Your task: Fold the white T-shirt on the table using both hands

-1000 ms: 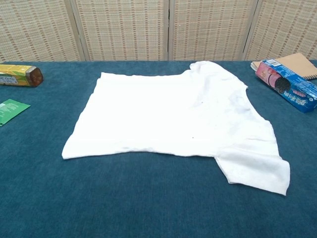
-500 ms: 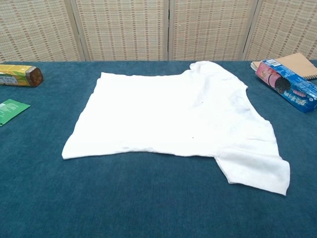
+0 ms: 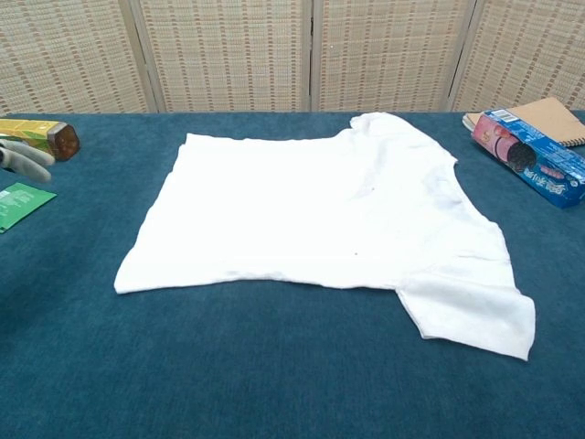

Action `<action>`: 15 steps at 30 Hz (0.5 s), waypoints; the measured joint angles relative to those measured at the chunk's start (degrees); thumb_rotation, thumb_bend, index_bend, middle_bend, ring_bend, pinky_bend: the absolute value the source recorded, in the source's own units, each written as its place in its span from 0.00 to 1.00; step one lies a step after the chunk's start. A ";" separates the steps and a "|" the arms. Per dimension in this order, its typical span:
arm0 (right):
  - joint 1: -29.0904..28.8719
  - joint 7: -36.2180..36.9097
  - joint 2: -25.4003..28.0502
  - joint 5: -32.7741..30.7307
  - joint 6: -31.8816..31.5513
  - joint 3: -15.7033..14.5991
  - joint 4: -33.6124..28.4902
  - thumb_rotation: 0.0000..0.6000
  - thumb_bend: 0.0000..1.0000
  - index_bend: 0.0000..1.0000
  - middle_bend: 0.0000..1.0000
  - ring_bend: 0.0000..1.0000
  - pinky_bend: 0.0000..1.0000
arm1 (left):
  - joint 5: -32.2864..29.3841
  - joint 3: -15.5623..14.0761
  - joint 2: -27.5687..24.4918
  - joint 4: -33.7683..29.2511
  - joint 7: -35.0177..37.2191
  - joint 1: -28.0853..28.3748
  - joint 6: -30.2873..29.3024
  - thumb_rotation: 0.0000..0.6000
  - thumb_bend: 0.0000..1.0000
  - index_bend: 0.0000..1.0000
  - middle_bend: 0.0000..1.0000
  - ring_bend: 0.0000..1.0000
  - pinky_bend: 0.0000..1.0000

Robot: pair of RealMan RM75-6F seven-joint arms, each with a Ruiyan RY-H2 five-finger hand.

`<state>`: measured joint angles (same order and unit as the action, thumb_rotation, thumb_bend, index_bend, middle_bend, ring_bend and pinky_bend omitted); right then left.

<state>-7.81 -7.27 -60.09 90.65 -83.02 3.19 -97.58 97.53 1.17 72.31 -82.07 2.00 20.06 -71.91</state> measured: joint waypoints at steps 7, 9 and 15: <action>0.13 0.14 -0.28 -0.55 0.14 -0.18 0.23 1.00 0.17 0.28 0.28 0.23 0.31 | 0.80 -0.52 5.66 4.19 -1.54 3.01 2.86 1.00 0.26 0.28 0.16 0.20 0.15; 0.16 0.14 -0.33 -0.67 0.13 -0.17 0.33 1.00 0.17 0.28 0.28 0.23 0.31 | 0.54 -0.46 7.31 5.37 -1.86 3.45 3.20 1.00 0.26 0.28 0.16 0.21 0.17; 0.10 0.20 -0.21 -1.00 0.34 -0.16 0.40 1.00 0.17 0.28 0.28 0.23 0.31 | -0.90 -0.10 12.49 9.34 -2.85 5.02 4.29 1.00 0.26 0.31 0.17 0.22 0.17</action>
<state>-7.71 -7.07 -60.30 89.65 -82.68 3.03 -97.18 96.63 1.06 84.80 -72.73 -0.85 25.08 -67.63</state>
